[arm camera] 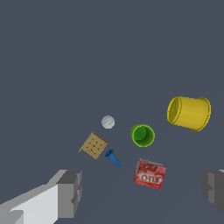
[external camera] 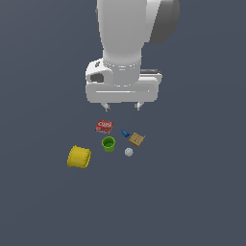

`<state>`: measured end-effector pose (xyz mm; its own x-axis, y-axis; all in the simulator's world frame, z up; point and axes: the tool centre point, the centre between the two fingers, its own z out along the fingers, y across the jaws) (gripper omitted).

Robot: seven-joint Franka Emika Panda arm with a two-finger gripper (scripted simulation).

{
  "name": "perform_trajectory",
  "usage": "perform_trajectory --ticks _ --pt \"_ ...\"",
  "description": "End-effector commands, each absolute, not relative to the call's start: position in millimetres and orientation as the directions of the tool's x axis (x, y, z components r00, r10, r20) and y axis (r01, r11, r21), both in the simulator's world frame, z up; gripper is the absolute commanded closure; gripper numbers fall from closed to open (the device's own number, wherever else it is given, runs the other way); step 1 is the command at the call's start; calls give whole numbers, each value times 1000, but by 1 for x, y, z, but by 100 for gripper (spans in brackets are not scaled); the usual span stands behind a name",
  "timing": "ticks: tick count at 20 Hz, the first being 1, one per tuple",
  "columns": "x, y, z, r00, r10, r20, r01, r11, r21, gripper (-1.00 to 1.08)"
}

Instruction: Pick up a designated object from a clutter of objects.

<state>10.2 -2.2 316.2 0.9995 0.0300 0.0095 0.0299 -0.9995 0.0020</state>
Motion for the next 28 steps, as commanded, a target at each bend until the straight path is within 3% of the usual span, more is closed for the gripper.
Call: perform_trajectory --ticks 1,17,28 --pt "10 -2 316 1000 30 9 30 -1000 2 -92" --pt "12 -11 306 1000 -28 -7 -28 -1000 -6 -92" --pt "12 8 256 991 -132 -6 -132 -991 -4 -92"
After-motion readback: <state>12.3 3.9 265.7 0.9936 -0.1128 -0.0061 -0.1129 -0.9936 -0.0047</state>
